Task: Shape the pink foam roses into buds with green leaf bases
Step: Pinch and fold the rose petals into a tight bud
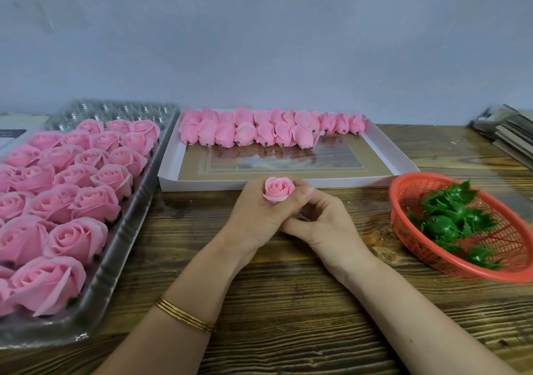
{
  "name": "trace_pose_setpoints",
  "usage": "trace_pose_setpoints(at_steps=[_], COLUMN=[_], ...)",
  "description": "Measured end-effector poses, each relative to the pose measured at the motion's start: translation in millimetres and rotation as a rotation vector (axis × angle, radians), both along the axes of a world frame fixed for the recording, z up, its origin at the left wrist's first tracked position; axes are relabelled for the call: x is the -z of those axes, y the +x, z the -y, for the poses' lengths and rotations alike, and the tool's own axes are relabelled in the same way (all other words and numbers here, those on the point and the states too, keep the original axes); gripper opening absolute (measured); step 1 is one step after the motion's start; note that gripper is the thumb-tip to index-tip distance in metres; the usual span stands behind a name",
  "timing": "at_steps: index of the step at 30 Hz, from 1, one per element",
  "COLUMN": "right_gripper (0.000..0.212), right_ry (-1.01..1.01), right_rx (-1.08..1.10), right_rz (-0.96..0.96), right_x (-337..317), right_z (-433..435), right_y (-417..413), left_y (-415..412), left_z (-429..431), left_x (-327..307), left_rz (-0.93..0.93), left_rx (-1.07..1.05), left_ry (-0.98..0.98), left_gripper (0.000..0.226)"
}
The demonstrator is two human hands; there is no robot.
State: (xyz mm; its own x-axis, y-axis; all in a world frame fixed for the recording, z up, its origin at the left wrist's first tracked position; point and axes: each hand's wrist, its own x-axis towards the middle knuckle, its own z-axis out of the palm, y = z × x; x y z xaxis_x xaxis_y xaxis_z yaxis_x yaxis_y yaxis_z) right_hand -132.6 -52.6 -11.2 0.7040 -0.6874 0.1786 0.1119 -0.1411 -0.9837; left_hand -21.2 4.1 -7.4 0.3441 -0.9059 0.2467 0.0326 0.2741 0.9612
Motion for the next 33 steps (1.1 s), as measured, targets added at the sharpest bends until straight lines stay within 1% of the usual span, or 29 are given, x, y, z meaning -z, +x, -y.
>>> trace_pose_setpoints(at_steps=[3,5,7,11,14,18,21,24,28,30,31,33], right_gripper=[0.045,0.042,0.037,0.031,0.033,0.041,0.04,0.035,0.035,0.03,0.03,0.038], right_ry=[-0.043,-0.041,-0.015,0.064,0.103,0.032,0.007,0.05,0.153,0.189,0.196,0.208], right_rx=[0.039,0.034,0.015,-0.046,-0.062,0.02,0.052,-0.005,-0.072,-0.06,-0.045,-0.012], right_rz=[0.007,0.016,0.025,0.024,0.023,0.036,0.038,0.035,0.025,0.018,0.014,0.01], right_x=[1.2,1.8,2.3,4.3,4.3,5.3,6.5,5.1,3.7,5.1,5.7,5.8], right_z=[-0.8,-0.4,0.2,4.2,4.8,0.6,0.3,0.9,1.5,1.9,2.6,4.2], right_y=[1.2,1.1,0.6,-1.9,-1.5,2.6,2.9,0.4,-2.5,-2.1,-1.6,-0.1], left_y=[-0.8,-0.5,0.8,5.9,6.8,1.5,0.8,4.1,8.4,7.9,6.7,3.6], left_z=[0.6,1.0,0.8,-2.4,-3.0,-0.3,0.1,-1.1,-3.8,-3.3,-2.7,-1.2], left_x=[1.8,1.9,2.4,0.1,-0.3,3.3,3.7,2.6,-0.2,0.3,0.5,1.7], left_rz=[0.021,0.015,-0.005,-0.049,-0.031,-0.04,-0.024,-0.036,-0.05,-0.053,-0.048,-0.025], left_rx=[-0.024,-0.038,-0.034,0.047,0.046,-0.022,-0.046,-0.017,0.075,0.062,0.041,-0.01], left_ry=[-0.008,-0.005,0.013,0.043,0.062,0.053,0.047,0.066,0.095,0.102,0.103,0.089], left_gripper=[0.035,0.027,0.014,0.008,0.011,0.012,0.022,0.028,0.034,0.03,0.024,0.011])
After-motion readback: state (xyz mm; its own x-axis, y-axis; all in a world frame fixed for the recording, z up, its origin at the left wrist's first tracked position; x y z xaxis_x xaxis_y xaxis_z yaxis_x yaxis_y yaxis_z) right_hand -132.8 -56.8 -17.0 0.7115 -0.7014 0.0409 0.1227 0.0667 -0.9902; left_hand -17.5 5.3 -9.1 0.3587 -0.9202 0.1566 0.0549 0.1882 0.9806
